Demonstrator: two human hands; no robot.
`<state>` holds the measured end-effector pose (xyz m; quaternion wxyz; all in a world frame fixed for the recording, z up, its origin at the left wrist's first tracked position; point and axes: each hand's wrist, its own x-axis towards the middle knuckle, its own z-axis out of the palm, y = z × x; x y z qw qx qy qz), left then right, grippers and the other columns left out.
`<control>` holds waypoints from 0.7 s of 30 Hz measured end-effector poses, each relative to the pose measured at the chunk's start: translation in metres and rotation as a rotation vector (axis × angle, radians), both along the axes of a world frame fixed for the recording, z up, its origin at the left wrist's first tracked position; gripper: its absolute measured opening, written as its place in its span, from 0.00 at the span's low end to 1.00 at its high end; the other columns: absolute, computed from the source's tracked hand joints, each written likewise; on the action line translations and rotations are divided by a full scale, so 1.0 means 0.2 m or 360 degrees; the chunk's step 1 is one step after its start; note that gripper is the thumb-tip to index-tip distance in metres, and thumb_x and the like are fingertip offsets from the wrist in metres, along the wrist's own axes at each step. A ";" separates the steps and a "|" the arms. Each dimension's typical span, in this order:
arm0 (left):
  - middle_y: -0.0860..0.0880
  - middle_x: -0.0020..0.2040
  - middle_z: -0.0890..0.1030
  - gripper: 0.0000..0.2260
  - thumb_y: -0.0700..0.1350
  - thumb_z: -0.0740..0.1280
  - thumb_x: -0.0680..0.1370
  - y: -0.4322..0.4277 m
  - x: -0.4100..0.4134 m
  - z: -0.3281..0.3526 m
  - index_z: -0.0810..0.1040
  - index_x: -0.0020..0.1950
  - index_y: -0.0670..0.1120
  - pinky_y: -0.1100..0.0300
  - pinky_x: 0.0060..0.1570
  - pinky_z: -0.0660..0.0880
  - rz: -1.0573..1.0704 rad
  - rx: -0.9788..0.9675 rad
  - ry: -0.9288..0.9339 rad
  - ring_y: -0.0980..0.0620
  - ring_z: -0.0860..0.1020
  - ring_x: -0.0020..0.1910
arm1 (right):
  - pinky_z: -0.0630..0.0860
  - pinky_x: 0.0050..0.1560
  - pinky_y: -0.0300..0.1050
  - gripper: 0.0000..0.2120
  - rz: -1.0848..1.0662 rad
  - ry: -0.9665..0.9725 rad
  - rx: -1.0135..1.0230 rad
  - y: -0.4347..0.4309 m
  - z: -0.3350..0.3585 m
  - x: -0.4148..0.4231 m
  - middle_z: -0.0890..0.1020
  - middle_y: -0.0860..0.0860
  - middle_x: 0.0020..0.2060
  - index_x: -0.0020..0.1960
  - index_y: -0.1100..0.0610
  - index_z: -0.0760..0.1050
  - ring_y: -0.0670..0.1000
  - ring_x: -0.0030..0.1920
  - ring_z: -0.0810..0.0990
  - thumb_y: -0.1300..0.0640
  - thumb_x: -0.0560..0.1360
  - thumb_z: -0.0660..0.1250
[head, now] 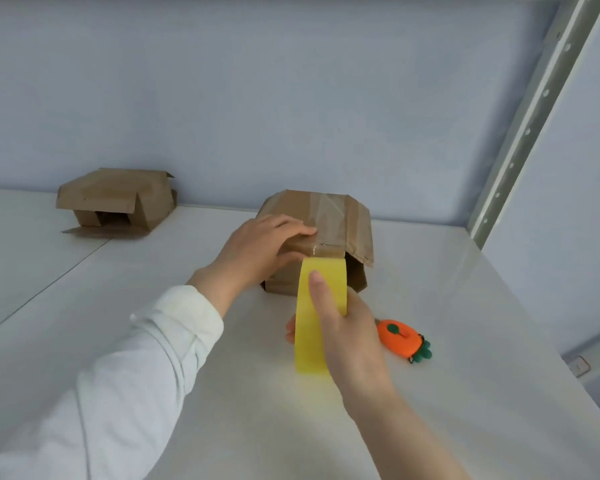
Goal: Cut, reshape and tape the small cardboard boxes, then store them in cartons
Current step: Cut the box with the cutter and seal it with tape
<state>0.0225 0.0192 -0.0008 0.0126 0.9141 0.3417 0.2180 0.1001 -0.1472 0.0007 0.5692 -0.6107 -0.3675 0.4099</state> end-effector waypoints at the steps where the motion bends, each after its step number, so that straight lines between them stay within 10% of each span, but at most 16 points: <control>1: 0.58 0.67 0.70 0.20 0.55 0.64 0.76 0.01 0.00 0.00 0.70 0.68 0.58 0.60 0.61 0.64 0.0040 -0.0023 0.0005 0.55 0.67 0.66 | 0.79 0.35 0.42 0.16 0.0015 0.0008 -0.0052 0.00 0.01 0.00 0.83 0.53 0.35 0.48 0.54 0.74 0.49 0.32 0.83 0.42 0.76 0.60; 9: 0.54 0.72 0.66 0.23 0.52 0.65 0.77 -0.02 0.03 0.03 0.66 0.71 0.56 0.56 0.65 0.63 0.0099 -0.0300 -0.0004 0.53 0.63 0.71 | 0.79 0.34 0.42 0.18 0.0220 0.0267 -0.0275 -0.02 0.07 0.06 0.82 0.48 0.26 0.44 0.54 0.74 0.49 0.29 0.82 0.40 0.76 0.59; 13: 0.53 0.56 0.76 0.13 0.51 0.65 0.77 -0.25 0.03 0.06 0.73 0.59 0.49 0.63 0.51 0.67 0.0434 -0.0463 -0.0947 0.56 0.74 0.55 | 0.78 0.55 0.53 0.27 0.0255 0.0125 -0.0449 -0.02 0.05 0.08 0.85 0.55 0.45 0.48 0.54 0.76 0.55 0.47 0.84 0.31 0.71 0.57; 16: 0.53 0.47 0.77 0.18 0.60 0.67 0.72 -0.36 0.02 0.01 0.75 0.51 0.47 0.60 0.53 0.69 0.0461 -0.1352 -0.1070 0.54 0.75 0.50 | 0.78 0.54 0.49 0.28 0.0070 0.0015 -0.0394 -0.05 0.03 0.17 0.82 0.55 0.50 0.54 0.56 0.75 0.53 0.50 0.81 0.33 0.73 0.55; 21: 0.51 0.43 0.81 0.10 0.56 0.67 0.73 -0.37 0.02 0.00 0.80 0.41 0.50 0.52 0.62 0.71 0.0329 -0.2082 -0.1013 0.50 0.79 0.49 | 0.56 0.69 0.49 0.24 -0.0362 -0.1248 -0.0721 -0.08 -0.13 0.45 0.62 0.56 0.69 0.70 0.55 0.65 0.56 0.70 0.54 0.45 0.79 0.56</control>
